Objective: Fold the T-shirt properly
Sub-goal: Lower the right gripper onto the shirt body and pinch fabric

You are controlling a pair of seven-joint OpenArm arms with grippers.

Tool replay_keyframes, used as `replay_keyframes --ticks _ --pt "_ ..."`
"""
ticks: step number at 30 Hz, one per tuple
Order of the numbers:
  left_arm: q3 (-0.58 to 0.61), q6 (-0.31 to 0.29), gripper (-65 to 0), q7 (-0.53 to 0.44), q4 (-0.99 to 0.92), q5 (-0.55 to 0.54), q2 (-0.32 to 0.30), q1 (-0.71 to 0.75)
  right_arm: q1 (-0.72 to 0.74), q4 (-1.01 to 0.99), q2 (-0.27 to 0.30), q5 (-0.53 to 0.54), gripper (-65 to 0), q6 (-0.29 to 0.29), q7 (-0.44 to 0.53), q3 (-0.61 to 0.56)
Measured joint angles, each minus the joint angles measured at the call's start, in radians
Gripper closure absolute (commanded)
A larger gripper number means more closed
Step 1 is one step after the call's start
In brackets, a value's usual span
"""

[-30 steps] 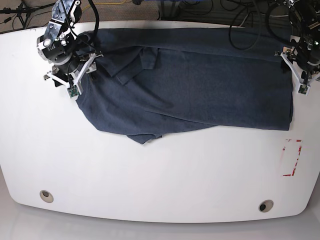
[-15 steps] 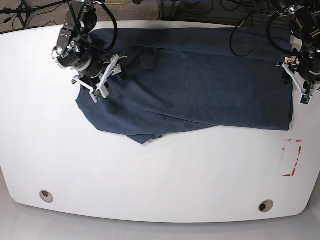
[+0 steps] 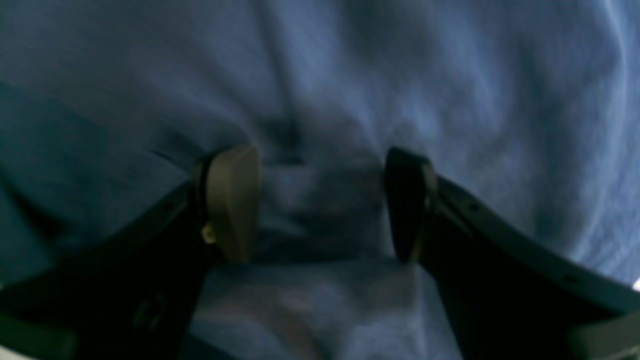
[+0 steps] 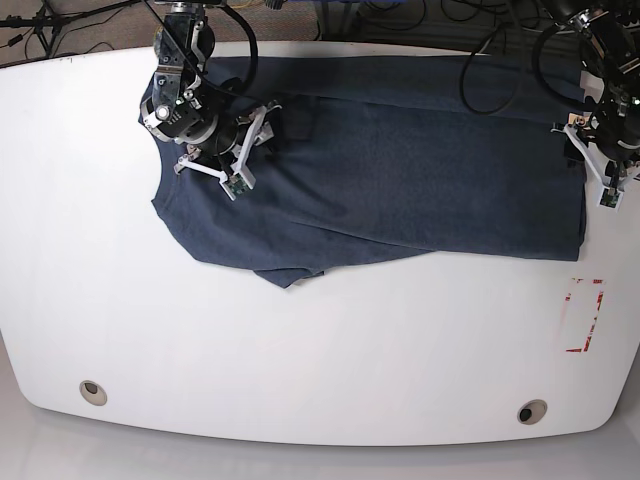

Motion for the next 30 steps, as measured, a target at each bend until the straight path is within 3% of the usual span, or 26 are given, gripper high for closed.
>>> replay_keyframes --ticks 12,14,22,26,30 --pt "0.0 0.0 -36.7 0.0 0.0 0.0 0.0 0.001 0.0 -0.018 0.011 0.0 -36.6 0.0 0.027 -0.002" --pt "0.0 0.0 -36.7 0.0 0.0 0.0 0.0 0.0 0.0 -0.019 0.014 0.0 -33.9 0.0 0.026 0.001" --pt "0.0 0.0 -36.7 0.0 -0.001 0.0 0.0 0.0 -0.001 -0.02 0.013 0.0 -11.4 -0.001 0.026 0.0" --pt "0.0 0.0 -36.7 0.0 -0.001 0.0 0.0 0.0 -0.002 -0.02 0.013 0.0 -6.7 -0.001 0.027 0.0" --pt "0.0 0.0 -36.7 0.0 -0.001 -0.001 0.0 0.0 -0.003 -0.019 0.014 0.0 -5.9 0.0 0.031 0.0"
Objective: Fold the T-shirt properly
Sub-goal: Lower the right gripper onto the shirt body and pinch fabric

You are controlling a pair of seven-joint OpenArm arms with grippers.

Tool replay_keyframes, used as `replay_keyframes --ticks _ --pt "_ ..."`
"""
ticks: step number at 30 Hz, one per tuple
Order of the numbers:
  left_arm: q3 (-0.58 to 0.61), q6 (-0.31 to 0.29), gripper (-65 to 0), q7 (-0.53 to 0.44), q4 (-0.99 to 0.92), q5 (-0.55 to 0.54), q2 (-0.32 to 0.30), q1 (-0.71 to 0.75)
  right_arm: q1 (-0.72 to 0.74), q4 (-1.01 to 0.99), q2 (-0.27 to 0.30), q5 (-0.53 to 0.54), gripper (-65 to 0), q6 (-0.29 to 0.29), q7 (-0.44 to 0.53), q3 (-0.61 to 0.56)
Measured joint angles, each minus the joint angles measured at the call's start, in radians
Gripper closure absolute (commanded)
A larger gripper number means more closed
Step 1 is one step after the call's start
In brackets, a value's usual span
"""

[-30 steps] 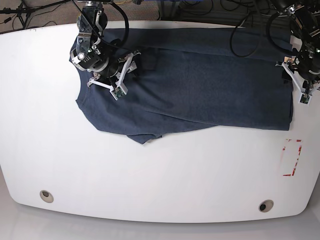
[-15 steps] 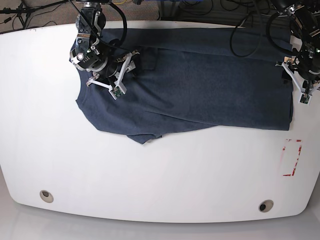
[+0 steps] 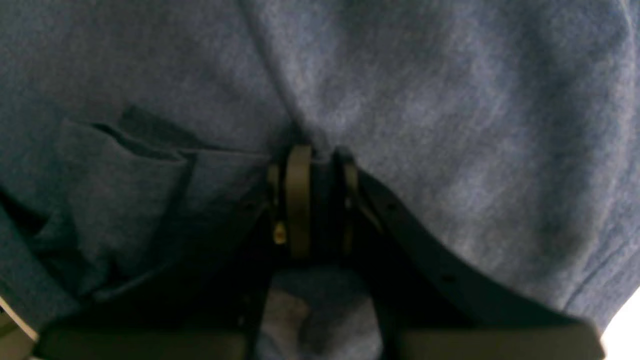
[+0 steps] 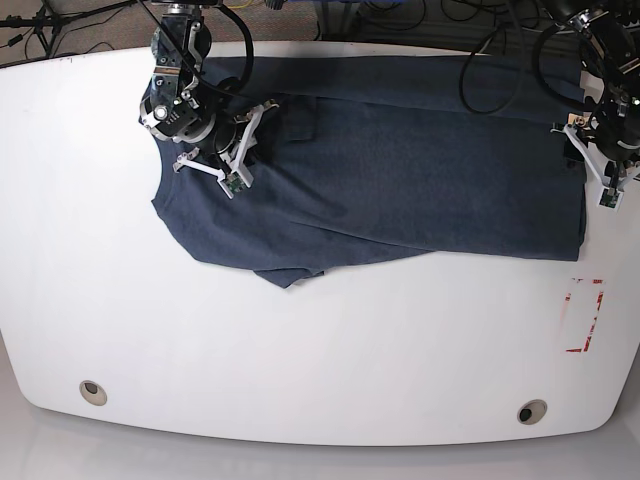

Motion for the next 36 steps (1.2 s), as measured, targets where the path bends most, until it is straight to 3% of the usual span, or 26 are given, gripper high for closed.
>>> replay_keyframes --ticks 14,21,36 --pt "0.042 0.0 -36.7 0.0 0.0 -0.006 0.001 0.003 -0.038 0.148 -0.001 0.001 -5.9 0.001 -0.011 0.0" --pt "0.042 0.0 -36.7 0.0 0.0 0.0 0.0 0.003 -0.032 0.157 -0.001 0.003 -5.9 0.0 -0.067 -0.003" --pt "0.042 0.0 -36.7 0.0 -0.001 0.001 0.0 0.0 0.026 0.162 -0.003 0.008 -5.9 0.0 -0.069 -0.005"
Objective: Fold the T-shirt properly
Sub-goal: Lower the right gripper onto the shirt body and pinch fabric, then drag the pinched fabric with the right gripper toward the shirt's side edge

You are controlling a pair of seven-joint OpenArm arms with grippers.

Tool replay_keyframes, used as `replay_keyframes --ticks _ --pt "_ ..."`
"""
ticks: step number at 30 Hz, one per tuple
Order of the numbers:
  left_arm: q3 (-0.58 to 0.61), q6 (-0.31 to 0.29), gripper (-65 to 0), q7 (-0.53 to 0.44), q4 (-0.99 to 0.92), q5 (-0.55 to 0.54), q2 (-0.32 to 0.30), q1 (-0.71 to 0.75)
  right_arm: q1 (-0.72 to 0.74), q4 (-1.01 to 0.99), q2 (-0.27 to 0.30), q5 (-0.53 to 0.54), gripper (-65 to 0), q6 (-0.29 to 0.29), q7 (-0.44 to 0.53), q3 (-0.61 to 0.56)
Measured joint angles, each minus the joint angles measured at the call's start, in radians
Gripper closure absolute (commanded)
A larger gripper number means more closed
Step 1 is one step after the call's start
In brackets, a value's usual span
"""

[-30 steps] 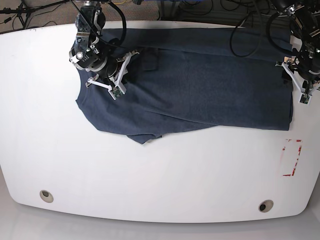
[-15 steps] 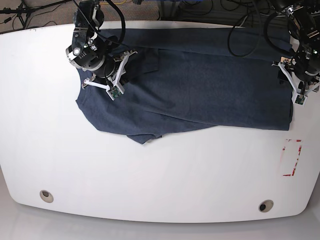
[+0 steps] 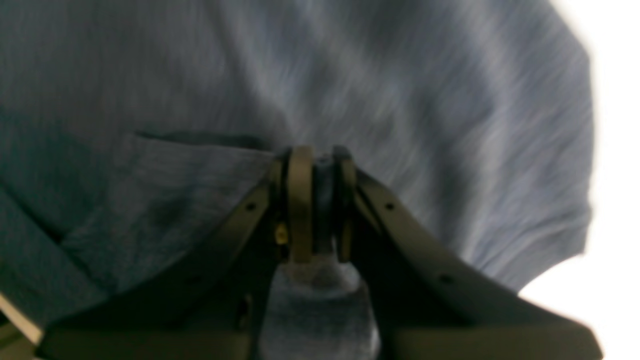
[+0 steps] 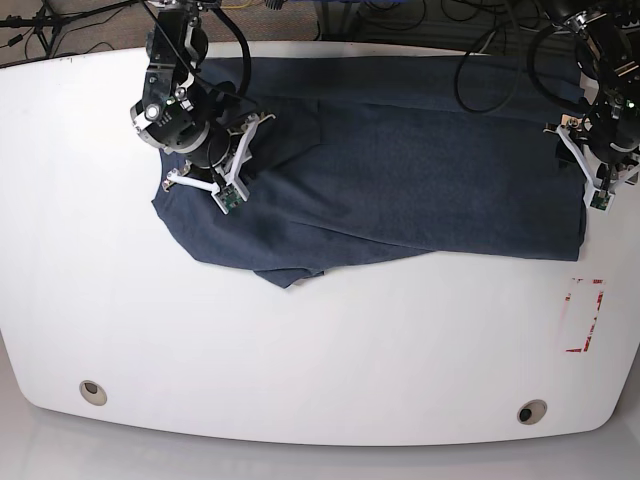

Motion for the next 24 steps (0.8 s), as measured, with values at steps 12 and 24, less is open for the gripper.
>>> replay_keyframes --ticks 12,24 --pt "0.034 0.0 -36.7 0.0 0.0 -0.003 -0.002 0.001 0.077 -0.001 0.0 0.003 -6.3 0.0 0.0 0.0" --pt "0.049 0.0 -36.7 0.0 0.0 0.058 -0.001 0.0 0.093 -0.05 0.002 0.008 -7.3 0.0 0.0 -0.086"
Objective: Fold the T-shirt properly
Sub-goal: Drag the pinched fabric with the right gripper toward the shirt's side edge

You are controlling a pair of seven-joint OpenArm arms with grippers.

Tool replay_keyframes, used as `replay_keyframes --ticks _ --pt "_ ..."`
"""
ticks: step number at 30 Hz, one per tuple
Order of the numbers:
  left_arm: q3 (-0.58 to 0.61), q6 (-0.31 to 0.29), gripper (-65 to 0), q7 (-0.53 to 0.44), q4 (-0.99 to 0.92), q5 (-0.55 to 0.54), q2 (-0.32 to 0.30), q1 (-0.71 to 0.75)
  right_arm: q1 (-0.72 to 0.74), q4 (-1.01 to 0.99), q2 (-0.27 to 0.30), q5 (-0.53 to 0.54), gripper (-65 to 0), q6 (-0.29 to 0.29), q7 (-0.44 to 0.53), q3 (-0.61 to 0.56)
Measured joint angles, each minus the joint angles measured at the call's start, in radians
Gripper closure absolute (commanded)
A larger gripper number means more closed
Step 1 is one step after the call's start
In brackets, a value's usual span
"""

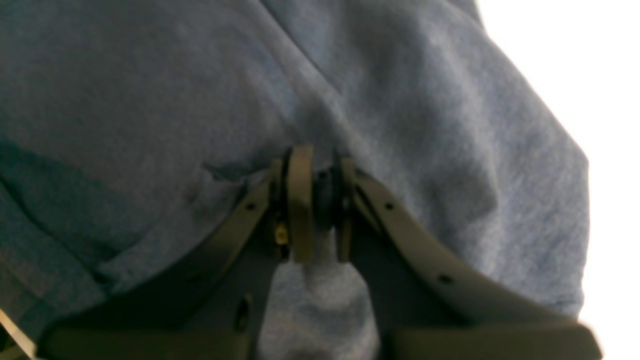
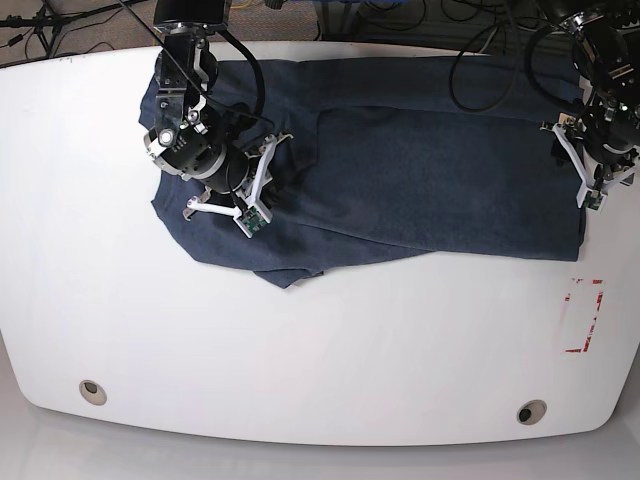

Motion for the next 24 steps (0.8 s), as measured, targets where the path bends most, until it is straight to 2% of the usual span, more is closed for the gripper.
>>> replay_keyframes --ticks 2,4,9,12,19,24 --pt "0.013 0.0 -36.7 0.0 0.0 0.002 -0.001 -0.001 0.006 -0.008 0.001 0.0 -10.9 -0.001 0.002 0.0" --pt "0.016 0.0 -36.7 0.0 -0.001 -0.008 0.002 -0.003 0.014 -0.018 0.001 -0.005 -17.8 0.0 0.002 0.0" --pt "0.016 0.0 -36.7 -0.003 -0.001 -0.009 0.004 -0.005 0.023 -0.022 0.001 -0.016 -40.1 0.0 0.002 0.007" --pt "0.015 0.0 -36.7 0.0 -0.001 -0.005 0.003 -0.005 0.022 -0.013 -0.004 -0.012 -47.4 0.0 0.003 0.032" --pt "0.008 -0.002 -36.7 0.007 -0.003 0.0 0.004 -0.057 0.068 -0.007 -0.003 -0.018 -43.4 0.001 -0.002 0.198" --pt "0.007 0.0 -36.7 -0.005 -0.002 -0.003 0.002 -0.082 0.164 -0.121 0.012 -0.017 -42.2 -0.002 0.003 0.309"
